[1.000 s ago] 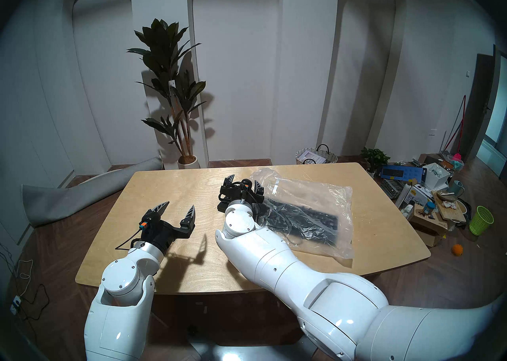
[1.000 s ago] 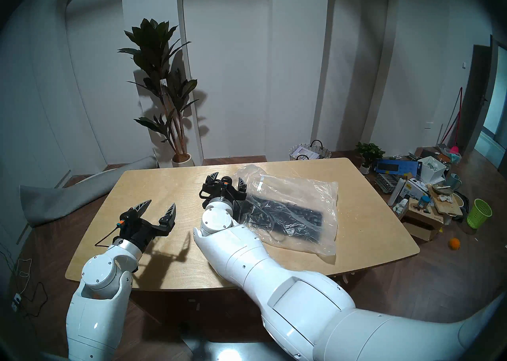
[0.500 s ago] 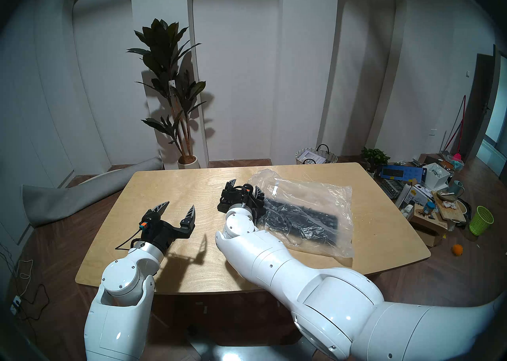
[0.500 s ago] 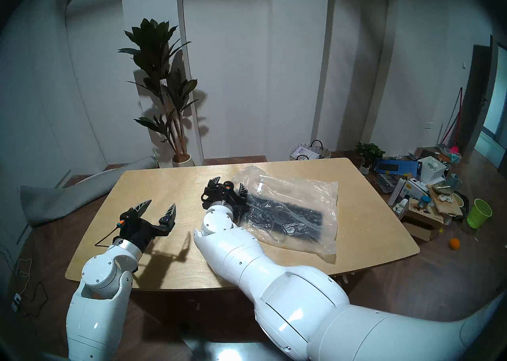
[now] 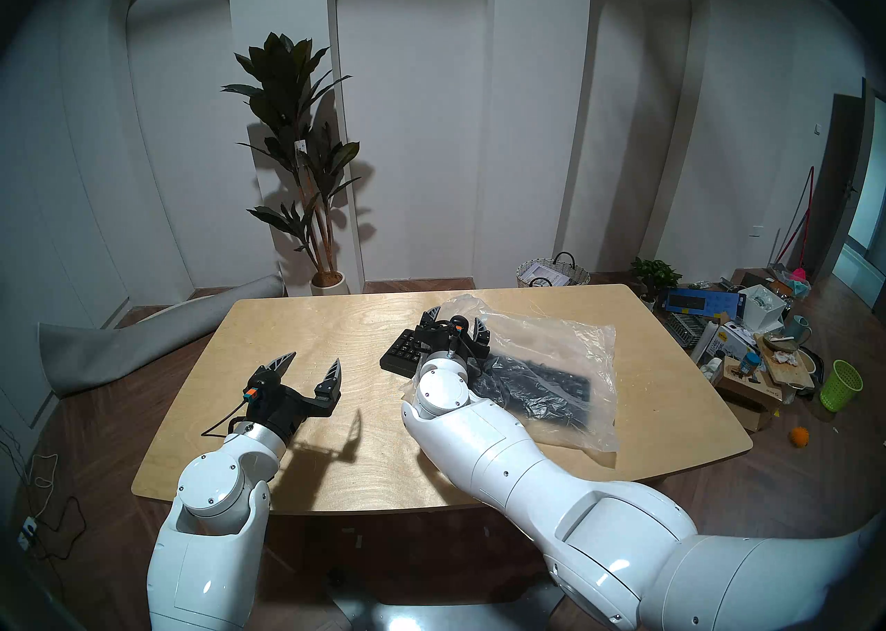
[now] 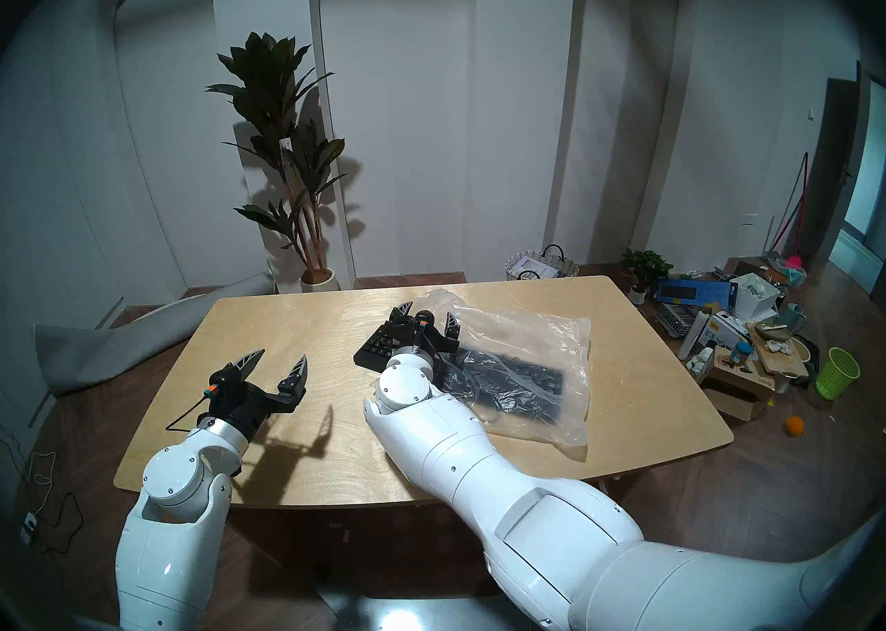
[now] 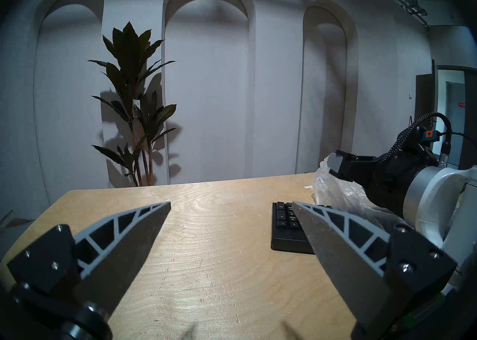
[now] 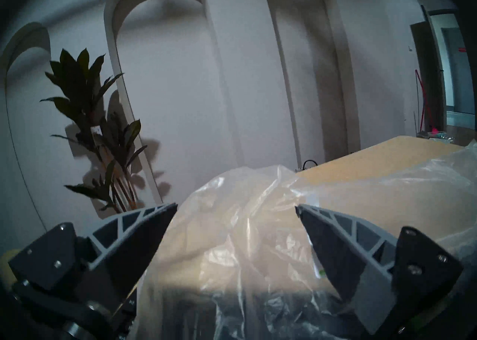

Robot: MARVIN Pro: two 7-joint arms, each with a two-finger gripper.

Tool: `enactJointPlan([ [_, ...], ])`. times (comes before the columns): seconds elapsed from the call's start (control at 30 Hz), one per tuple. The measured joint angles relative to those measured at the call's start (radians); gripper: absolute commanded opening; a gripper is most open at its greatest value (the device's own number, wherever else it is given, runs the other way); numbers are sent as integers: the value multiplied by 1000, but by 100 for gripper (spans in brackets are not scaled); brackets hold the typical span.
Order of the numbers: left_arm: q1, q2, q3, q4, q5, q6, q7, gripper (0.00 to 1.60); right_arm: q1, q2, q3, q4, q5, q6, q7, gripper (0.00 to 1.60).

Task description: Unwrap the new keyboard and set the wrapping aside

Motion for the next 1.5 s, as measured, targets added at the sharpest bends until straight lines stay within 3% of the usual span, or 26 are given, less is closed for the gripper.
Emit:
enactJointPlan([
  [0.3,0,0,0,3,0,0,0,160,75,-83,111,-53,164,105,-69,160],
  [0.53,0,0,0,3,1,0,0,160,143,-144,133,-50,196,228,-159,160],
  [0.8,0,0,0,3,1,0,0,160,223,-164,100,103,172,380,-202,160],
  [1.13,0,0,0,3,1,0,0,160,310,-163,51,271,127,569,-172,160],
  [1.3,0,0,0,3,1,0,0,160,359,-167,43,354,119,631,-147,160],
  [1.5,0,0,0,2,1,0,0,160,406,-181,43,461,119,649,-131,160],
])
